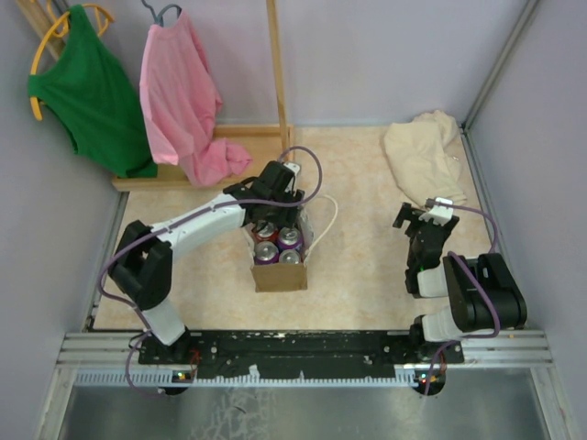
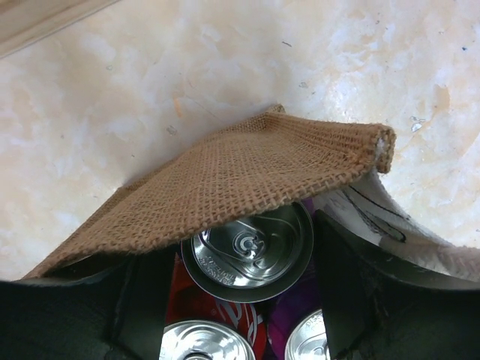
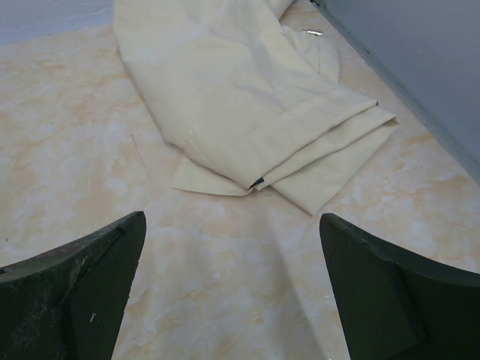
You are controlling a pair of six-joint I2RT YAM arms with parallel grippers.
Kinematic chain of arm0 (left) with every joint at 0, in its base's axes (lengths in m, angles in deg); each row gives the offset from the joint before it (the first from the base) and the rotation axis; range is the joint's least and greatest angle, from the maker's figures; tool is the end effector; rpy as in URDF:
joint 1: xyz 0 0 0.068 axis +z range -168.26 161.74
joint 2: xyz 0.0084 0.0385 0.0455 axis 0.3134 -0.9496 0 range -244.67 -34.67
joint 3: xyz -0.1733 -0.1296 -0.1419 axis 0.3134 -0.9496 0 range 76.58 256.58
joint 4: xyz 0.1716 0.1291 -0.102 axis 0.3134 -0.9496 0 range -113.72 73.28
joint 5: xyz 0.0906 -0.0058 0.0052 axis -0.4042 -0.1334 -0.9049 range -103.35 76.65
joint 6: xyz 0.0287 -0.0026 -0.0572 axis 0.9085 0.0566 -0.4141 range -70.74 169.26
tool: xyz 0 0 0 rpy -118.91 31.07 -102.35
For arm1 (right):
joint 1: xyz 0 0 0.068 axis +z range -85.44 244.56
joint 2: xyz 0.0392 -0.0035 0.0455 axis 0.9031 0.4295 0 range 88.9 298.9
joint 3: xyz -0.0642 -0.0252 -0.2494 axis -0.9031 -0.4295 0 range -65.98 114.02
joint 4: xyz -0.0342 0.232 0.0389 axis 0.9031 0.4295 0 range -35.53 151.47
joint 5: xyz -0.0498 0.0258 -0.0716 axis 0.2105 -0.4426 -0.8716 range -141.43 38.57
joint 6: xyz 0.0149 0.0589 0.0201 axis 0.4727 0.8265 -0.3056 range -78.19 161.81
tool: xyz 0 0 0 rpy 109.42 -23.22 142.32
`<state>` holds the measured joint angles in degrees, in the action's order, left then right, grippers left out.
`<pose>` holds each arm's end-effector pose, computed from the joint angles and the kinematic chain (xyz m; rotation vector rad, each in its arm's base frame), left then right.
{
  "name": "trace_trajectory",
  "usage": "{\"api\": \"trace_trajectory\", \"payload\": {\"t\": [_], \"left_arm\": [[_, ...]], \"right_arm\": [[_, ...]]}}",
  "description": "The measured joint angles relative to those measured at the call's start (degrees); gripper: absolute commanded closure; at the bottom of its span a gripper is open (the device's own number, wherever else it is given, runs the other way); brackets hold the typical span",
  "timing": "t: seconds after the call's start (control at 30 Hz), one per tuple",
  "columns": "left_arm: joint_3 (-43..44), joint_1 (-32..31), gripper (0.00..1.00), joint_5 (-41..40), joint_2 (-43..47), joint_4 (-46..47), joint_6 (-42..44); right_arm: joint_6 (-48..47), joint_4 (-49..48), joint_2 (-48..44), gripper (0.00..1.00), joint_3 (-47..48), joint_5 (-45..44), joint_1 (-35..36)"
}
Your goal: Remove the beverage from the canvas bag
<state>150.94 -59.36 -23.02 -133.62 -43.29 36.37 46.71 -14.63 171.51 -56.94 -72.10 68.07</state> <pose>0.2772 -0.2307 0.2274 0.5276 2.4002 -0.2080 0.2282 -0.0036 0.1580 0.2936 1.6206 -0.1852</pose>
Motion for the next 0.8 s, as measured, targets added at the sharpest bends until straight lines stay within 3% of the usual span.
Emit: {"api": "trace_trajectory", "payload": {"t": [0.53,0.8], "left_arm": [[2.78,0.07,1.00,-0.90,8.76,-3.56,4.33],[13.31,0.07,1.00,-0.42,9.20,-10.03,5.97]], "right_arm": [[0.00,0.00,0.00,0.01,0.00,0.00,0.00],[0.00,0.02,0.00,0.01,0.00,0.00,0.00]]}}
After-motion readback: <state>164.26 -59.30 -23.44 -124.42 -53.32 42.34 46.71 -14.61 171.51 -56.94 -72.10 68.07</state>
